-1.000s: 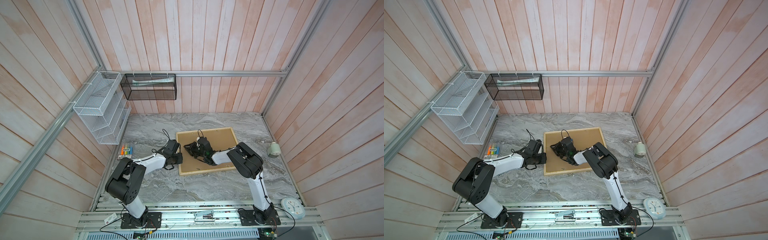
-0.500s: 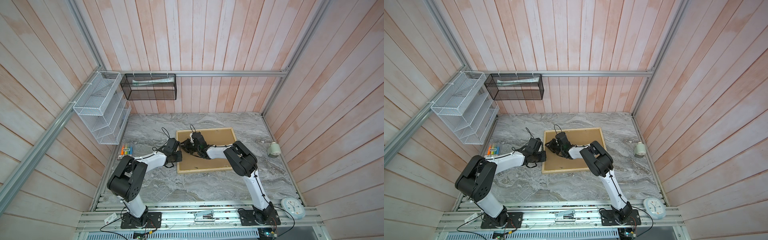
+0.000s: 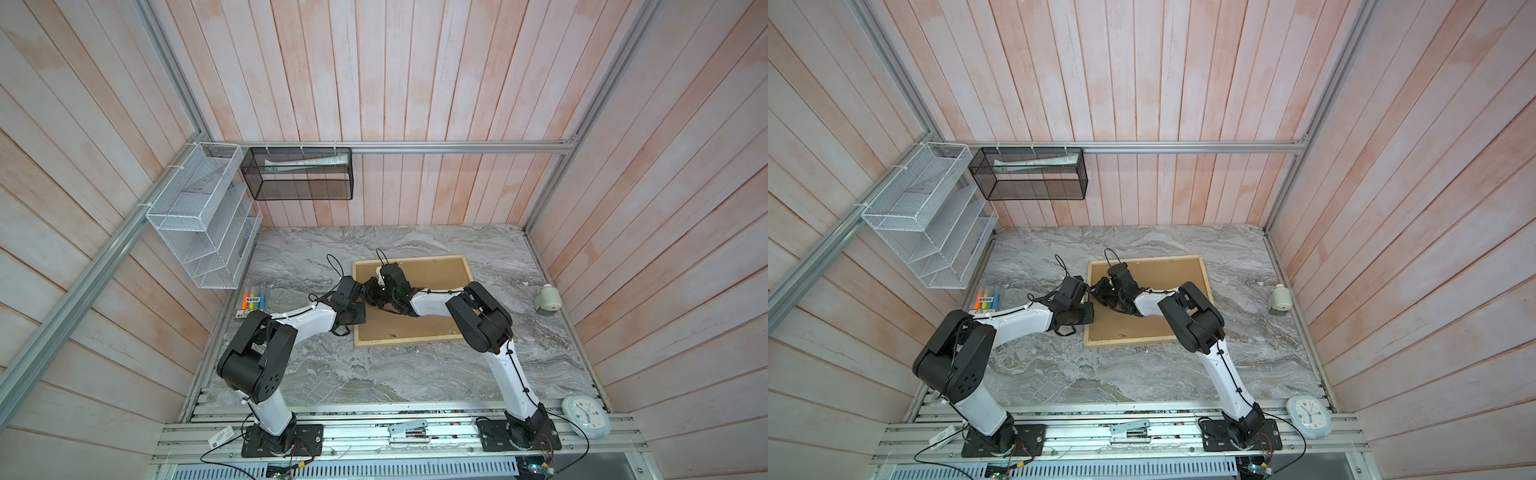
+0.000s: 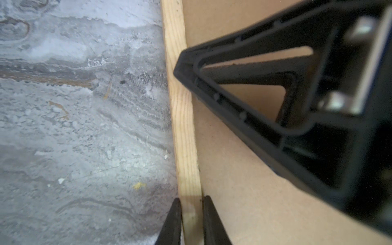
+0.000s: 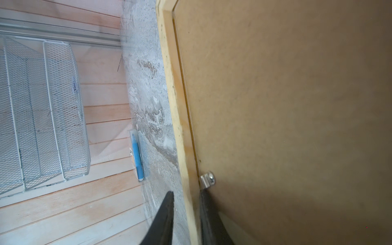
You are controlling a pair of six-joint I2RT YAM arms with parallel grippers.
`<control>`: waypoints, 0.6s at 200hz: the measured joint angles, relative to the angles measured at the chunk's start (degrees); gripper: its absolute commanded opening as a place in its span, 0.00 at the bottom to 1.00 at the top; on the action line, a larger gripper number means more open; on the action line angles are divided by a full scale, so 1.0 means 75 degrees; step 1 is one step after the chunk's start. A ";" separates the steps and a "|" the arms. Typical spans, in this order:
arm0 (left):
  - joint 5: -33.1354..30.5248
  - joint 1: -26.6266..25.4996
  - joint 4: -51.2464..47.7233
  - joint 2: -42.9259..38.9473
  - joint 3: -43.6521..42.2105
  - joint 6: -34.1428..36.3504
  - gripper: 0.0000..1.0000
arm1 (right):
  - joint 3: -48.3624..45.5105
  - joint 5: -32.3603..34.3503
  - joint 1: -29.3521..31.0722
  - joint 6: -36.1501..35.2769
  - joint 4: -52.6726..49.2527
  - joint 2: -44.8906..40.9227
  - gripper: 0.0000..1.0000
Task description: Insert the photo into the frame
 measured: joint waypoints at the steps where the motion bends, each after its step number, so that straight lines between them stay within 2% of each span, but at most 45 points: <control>1: 0.0000 -0.0003 0.0000 0.0000 0.0000 0.0000 0.18 | 0.0000 0.0003 0.0000 0.0006 -0.0003 0.0000 0.25; 120: -0.0210 -0.0012 0.0210 0.0050 -0.0009 0.0099 0.18 | 0.0344 0.0490 0.0050 0.0787 -0.0128 0.0187 0.25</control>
